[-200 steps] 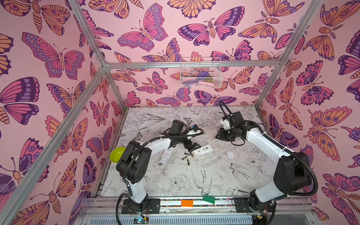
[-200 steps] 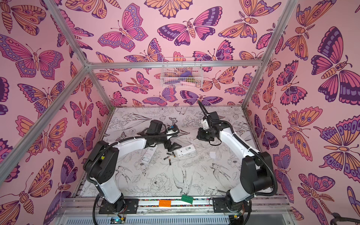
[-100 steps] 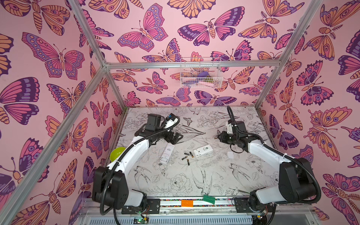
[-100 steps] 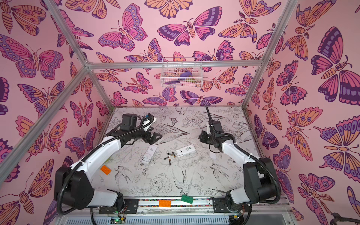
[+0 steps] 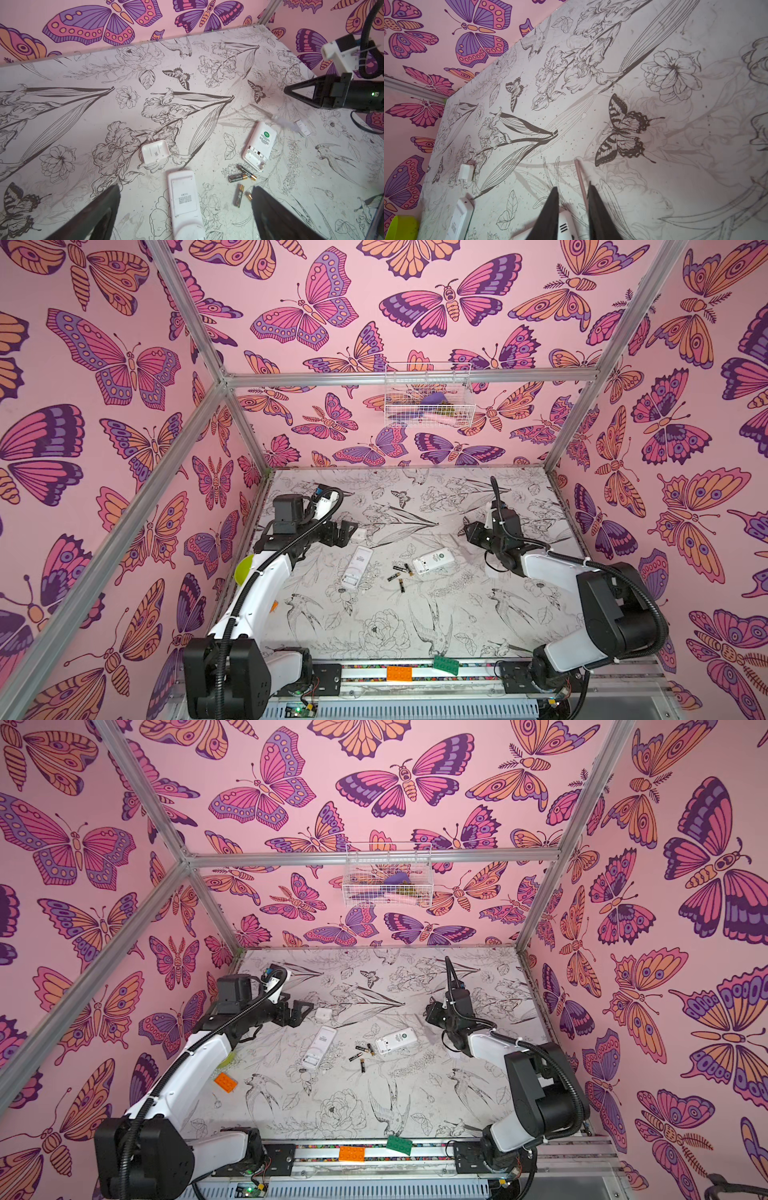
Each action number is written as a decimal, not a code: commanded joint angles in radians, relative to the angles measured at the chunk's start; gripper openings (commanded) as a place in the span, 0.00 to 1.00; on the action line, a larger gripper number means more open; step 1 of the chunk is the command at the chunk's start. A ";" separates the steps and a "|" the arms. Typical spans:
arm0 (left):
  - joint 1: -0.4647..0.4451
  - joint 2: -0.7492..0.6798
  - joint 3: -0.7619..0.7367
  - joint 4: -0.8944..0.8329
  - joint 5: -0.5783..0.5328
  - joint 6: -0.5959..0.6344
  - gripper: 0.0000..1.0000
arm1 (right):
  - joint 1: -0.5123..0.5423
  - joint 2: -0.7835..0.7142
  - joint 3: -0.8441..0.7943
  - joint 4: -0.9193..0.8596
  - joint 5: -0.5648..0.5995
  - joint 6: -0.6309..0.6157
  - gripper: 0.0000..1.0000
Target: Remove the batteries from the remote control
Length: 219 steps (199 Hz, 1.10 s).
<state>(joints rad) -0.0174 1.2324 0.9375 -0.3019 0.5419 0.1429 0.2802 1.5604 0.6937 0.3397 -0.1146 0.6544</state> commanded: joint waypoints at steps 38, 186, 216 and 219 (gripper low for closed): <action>0.062 -0.033 -0.024 0.033 -0.004 -0.020 1.00 | 0.000 0.037 -0.030 0.071 0.013 0.000 0.28; 0.129 -0.083 -0.078 0.089 -0.096 -0.005 1.00 | -0.001 -0.423 -0.118 -0.158 0.094 -0.265 0.67; 0.143 -0.081 -0.099 0.116 -0.130 0.001 1.00 | -0.001 -0.501 -0.126 -0.196 0.110 -0.324 0.82; 0.143 -0.082 -0.101 0.120 -0.133 -0.001 1.00 | 0.000 -0.510 -0.125 -0.201 0.114 -0.329 0.85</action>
<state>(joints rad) 0.1135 1.1622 0.8654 -0.2234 0.4538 0.1303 0.2802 1.1069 0.5732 0.1864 -0.0425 0.4042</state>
